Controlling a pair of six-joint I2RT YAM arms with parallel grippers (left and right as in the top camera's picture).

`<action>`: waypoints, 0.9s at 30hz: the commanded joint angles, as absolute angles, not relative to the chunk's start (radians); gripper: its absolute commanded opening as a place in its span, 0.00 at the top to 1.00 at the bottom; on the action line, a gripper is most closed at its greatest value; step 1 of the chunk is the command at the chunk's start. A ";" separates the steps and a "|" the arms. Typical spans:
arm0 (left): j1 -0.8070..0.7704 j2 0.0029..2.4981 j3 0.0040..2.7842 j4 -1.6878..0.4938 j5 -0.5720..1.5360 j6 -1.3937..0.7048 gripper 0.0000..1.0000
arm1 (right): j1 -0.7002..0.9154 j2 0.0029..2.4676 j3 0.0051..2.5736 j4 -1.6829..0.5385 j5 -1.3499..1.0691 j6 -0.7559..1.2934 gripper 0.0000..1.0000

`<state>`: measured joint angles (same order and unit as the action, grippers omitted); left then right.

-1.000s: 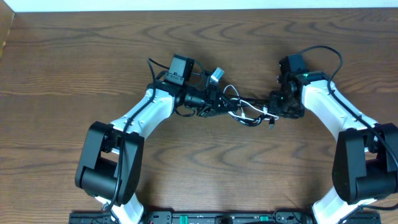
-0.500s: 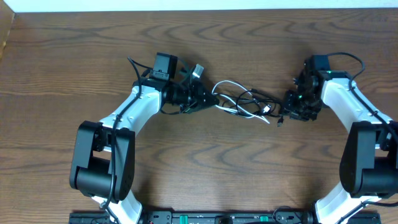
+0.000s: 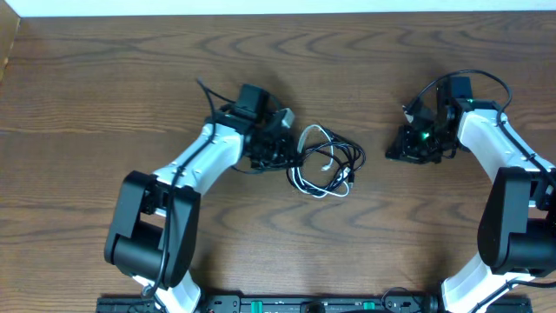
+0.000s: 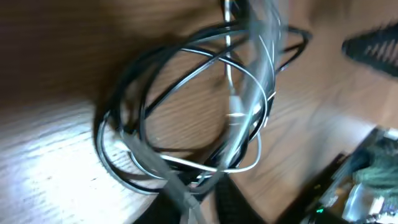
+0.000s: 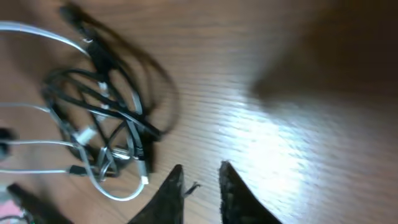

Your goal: Untangle cables

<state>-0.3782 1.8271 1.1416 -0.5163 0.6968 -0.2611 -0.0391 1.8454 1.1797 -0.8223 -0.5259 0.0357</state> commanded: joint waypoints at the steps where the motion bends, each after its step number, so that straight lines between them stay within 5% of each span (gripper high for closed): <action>1: -0.398 1.802 1.156 -0.518 0.622 -0.244 0.67 | -0.021 1.836 1.179 -0.793 -0.644 -0.021 0.79; 10: -0.304 1.792 1.162 -0.497 0.667 -0.380 0.58 | 0.118 1.822 1.179 -0.591 -0.580 0.013 0.44; 14: -0.238 1.753 1.163 -0.510 0.753 -0.379 0.55 | 0.181 1.826 1.179 -0.559 -0.472 0.021 0.37; 21: -0.198 1.613 1.163 -0.554 0.805 -0.307 0.49 | 0.243 1.860 1.178 -0.565 -0.390 -0.049 0.45; 27: -0.205 1.529 1.163 -0.568 0.804 -0.308 0.49 | 0.254 1.887 1.178 -0.567 -0.344 -0.061 0.71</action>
